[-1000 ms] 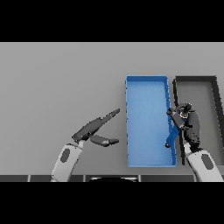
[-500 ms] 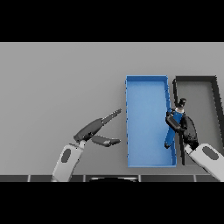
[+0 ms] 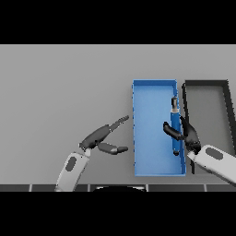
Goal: Pick up the blue pipe and place it into the blue bin.
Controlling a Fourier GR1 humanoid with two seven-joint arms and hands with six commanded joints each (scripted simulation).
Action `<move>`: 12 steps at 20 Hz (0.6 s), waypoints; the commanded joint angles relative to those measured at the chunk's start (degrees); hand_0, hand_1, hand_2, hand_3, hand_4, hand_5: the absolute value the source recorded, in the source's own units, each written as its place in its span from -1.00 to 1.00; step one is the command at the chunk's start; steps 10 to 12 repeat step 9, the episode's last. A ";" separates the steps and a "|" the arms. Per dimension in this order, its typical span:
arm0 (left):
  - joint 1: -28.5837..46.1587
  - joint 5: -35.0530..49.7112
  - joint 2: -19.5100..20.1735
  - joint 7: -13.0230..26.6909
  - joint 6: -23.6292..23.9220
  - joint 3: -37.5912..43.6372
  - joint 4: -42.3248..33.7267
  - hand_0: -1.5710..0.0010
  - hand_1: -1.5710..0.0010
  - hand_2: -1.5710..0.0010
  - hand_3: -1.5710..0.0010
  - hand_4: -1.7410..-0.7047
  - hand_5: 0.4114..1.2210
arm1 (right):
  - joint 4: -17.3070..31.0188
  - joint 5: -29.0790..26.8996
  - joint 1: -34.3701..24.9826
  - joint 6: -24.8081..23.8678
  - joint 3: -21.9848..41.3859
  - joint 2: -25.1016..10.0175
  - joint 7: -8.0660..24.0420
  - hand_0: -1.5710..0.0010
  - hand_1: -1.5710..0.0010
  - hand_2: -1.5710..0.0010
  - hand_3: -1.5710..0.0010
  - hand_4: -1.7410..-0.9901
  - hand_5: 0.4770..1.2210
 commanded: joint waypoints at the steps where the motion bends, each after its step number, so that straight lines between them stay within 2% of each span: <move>1: -0.04 -0.12 0.13 -0.36 -0.01 0.05 0.35 1.00 1.00 1.00 1.00 0.65 -0.96 | -0.04 -0.14 -0.08 0.17 0.12 -0.59 0.00 0.98 0.98 0.98 0.99 0.89 -0.45; 6: 0.11 0.44 0.76 -0.69 -0.28 0.61 -0.17 1.00 1.00 1.00 1.00 0.65 -0.95 | -0.08 -1.01 -1.62 0.25 1.52 0.09 0.00 0.99 0.99 0.99 1.00 0.91 -0.51; 7: 0.21 0.52 0.71 -0.88 -0.39 0.49 -0.17 1.00 1.00 1.00 1.00 0.65 -0.95 | -0.88 -1.20 -1.92 0.19 2.22 -0.89 0.00 0.99 0.99 0.99 1.00 0.91 -0.52; 12: -0.03 0.19 0.70 -0.65 -0.27 0.43 0.02 1.00 1.00 1.00 1.00 0.65 -0.95 | 0.22 -1.63 -1.93 0.57 1.76 -0.72 -0.42 0.99 0.99 0.99 1.00 0.91 -0.55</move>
